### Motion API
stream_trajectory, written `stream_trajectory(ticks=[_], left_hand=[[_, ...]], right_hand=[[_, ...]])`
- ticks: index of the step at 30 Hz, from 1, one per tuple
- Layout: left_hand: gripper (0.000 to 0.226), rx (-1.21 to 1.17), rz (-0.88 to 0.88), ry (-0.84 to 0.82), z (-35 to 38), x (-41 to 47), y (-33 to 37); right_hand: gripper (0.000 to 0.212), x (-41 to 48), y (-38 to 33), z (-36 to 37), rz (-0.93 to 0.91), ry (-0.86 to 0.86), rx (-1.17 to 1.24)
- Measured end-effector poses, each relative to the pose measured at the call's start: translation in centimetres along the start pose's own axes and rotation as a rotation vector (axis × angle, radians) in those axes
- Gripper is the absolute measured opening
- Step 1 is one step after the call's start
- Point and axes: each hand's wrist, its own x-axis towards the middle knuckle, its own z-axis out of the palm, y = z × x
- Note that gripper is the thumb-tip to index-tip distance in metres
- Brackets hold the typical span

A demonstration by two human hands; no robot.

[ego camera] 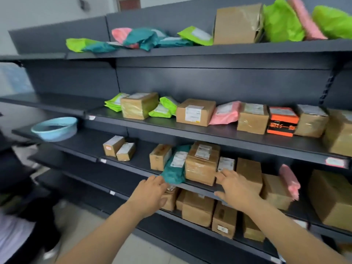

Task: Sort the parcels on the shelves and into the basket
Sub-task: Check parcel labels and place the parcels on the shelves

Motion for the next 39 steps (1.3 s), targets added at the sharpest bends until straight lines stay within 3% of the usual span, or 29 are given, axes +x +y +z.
stream_trajectory(ticks=[13,20,26,30,39], left_hand=[[0.054,-0.003,-0.354,-0.065,2.1,3.2,-9.2],[0.065,-0.037,-0.369,-0.056,5.6,5.8,-14.4],[0.063,-0.074,-0.259,-0.072,9.5,10.8,-23.5],[0.064,-0.154,-0.156,-0.081,12.0,15.0,-30.0],[0.064,-0.244,0.135,-0.102,17.0,22.2,-35.0]], right_hand=[[0.063,16.7,-2.8,4.2,-0.236,-0.092,0.142],[0.070,22.2,-6.0,7.0,-0.233,-0.131,0.146],[0.074,28.3,-8.8,10.3,-0.027,-0.134,0.177],[0.078,32.3,-12.7,13.0,0.204,-0.144,0.269],[0.088,38.5,-18.3,16.9,0.753,-0.034,0.605]])
